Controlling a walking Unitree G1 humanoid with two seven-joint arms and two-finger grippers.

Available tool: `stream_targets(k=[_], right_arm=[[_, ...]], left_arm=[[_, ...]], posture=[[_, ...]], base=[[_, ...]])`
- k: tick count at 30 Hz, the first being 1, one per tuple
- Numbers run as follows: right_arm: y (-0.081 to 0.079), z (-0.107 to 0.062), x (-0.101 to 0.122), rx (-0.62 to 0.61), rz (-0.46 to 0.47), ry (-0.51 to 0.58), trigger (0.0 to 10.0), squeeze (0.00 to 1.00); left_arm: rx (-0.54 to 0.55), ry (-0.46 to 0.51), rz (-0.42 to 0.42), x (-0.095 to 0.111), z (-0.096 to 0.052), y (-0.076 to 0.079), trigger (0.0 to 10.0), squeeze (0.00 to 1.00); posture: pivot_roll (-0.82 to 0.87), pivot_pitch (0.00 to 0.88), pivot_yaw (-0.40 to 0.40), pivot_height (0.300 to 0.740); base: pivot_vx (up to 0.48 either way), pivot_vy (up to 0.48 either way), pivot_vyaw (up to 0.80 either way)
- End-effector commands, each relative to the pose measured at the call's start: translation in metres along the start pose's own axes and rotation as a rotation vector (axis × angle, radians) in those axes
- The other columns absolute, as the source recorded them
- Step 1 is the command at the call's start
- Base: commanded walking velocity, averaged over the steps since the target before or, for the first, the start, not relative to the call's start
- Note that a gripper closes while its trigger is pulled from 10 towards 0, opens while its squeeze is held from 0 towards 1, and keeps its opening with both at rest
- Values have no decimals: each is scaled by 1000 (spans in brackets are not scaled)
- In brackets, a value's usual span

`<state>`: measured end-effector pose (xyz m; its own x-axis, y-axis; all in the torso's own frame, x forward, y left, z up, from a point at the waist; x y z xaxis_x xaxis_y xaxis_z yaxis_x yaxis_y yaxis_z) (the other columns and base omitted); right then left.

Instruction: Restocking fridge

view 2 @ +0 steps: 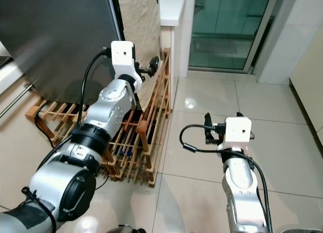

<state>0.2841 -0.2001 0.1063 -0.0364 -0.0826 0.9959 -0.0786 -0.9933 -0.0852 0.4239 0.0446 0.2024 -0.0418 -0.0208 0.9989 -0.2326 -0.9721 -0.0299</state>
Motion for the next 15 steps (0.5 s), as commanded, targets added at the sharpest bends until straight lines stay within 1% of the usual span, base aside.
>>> stream_targets(k=[1, 3, 4, 5, 6, 7, 8, 9, 11, 13, 14, 15], right_arm=[[-2, -5, 5, -4, 0, 15, 10000, 0], [-3, -13, 9, -6, -1, 21, 10000, 0], [-3, -16, 10, -7, -1, 23, 10000, 0], [-3, -21, 12, -7, -2, 28, 10000, 0], [-3, -21, 12, -7, -2, 28, 10000, 0], [-3, -28, 17, -7, -5, 46, 10000, 0], [-3, -28, 17, -7, -5, 46, 10000, 0], [-3, -30, 18, -8, -6, 54, 10000, 0], [-1, -32, 27, -29, -18, 109, 10000, 0], [-1, -30, 34, -37, -21, 150, 10000, 0], [-1, -30, 34, -37, -21, 150, 10000, 0], [-2, -29, 37, -36, -17, 159, 10000, 0]], left_arm=[[-11, 24, -2, 0, -5, -9, 10000, 0], [-50, 52, 5, -9, -21, -20, 10000, 0], [-58, 63, 9, -12, -27, -24, 10000, 0], [-53, 71, 11, -16, -36, -32, 10000, 0], [-53, 71, 11, -16, -36, -32, 10000, 0], [-25, 86, 1, -21, -52, -47, 10000, 0], [-25, 86, 1, -21, -52, -47, 10000, 0], [-16, 91, -3, -22, -56, -50, 10000, 0], [16, 111, 10, -29, -78, -58, 10000, 0], [28, 130, 27, -32, -97, -61, 10000, 0], [28, 130, 27, -32, -97, -61, 10000, 0], [23, 135, 40, -31, -103, -61, 10000, 0]], posture=[[-143, 0, 141, 740], [-137, 0, 135, 740], [-137, 0, 135, 740], [-119, 0, 120, 740], [-119, 0, 120, 740], [-112, 0, 114, 740], [-112, 0, 114, 740], [-112, 0, 114, 740], [-86, 0, 91, 740], [-73, 0, 81, 740], [-73, 0, 81, 740], [-66, 0, 75, 740]], base=[[0, 0, 0], [0, 0, 0], [0, 0, 0], [0, 0, 0], [0, 0, 0], [0, 0, 0], [0, 0, 0], [0, 0, 0], [0, 0, 0], [0, 0, 0], [0, 0, 0], [0, 0, 0]])
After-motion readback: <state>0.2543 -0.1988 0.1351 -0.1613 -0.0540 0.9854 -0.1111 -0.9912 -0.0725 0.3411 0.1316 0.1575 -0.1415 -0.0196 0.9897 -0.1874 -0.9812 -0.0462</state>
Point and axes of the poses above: a point about 5 cm out from each wrist's last joint towards the gripper, its own z axis pointing out of the wrist towards the gripper, its own x axis along the axis of the wrist's last joint, y = z × x, the point moved 3 cm from there along z, pointing out of the wrist towards the gripper, and after that the axes turned 11 degrees about z, right-handed, at the moved point
